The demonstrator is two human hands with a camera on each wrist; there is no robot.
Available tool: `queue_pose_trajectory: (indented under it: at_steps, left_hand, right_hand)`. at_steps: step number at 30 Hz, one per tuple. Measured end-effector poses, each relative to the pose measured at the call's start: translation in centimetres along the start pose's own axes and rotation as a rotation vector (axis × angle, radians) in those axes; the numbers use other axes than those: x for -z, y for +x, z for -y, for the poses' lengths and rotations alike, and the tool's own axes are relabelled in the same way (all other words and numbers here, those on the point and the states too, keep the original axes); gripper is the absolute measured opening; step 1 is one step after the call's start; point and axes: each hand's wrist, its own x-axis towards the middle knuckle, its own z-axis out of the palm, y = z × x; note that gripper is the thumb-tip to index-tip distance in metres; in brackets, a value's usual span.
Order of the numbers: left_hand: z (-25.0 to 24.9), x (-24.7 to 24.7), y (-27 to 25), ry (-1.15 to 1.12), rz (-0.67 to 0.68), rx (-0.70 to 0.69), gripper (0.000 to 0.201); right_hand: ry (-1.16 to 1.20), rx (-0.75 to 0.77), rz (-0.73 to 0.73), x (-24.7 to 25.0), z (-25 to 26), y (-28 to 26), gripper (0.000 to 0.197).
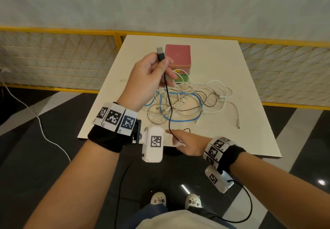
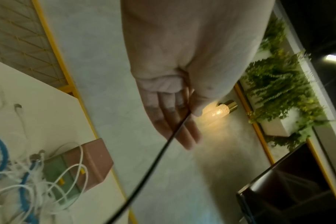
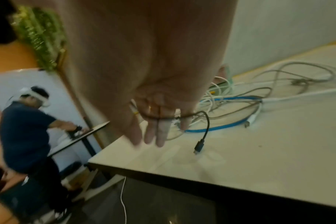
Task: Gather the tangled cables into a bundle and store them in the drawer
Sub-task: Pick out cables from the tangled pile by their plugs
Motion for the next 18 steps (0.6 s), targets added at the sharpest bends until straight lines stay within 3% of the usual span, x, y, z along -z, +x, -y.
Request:
queue_pose_trajectory:
  at_steps: [2,4,7,9,14,18]
  left_hand:
    - [0.7,-0.6,-0.2,0.032,0.063,0.119,0.013]
    - [1.6,-1.2,-0.2,0.043,0.107,0.226,0.014]
    - [2.9,-2.3,-0.2,0.05,0.163,0.355,0.014]
    - [3.6,-3.2,-0.1,0.048,0.209,0.409,0.01]
    - [4.4,-4.9,0.4,-0.028,0.234,0.432,0.005]
    - [5.6,-5.6,0.9,-0.063,0.181,0.375,0.003]
  right_hand:
    - [-0.057,-0.033,0.12,0.7,-1.4,0.0,0.083]
    - [-0.066,-0.071,0.094,1.8,-3.2,0.2,0.078]
    - [-0.066,-0.191,-0.208,3.8,-6.1,0.9,0.05]
    - [-0.139,-0.285,-0.349,4.6,-8.0,1.5,0.045]
    - [-0.277,-0.32,-0.241,4.7,-10.6,2.7,0.05]
    - [-0.187,-0.377,-0.309,4.3,-10.9,3.9,0.029]
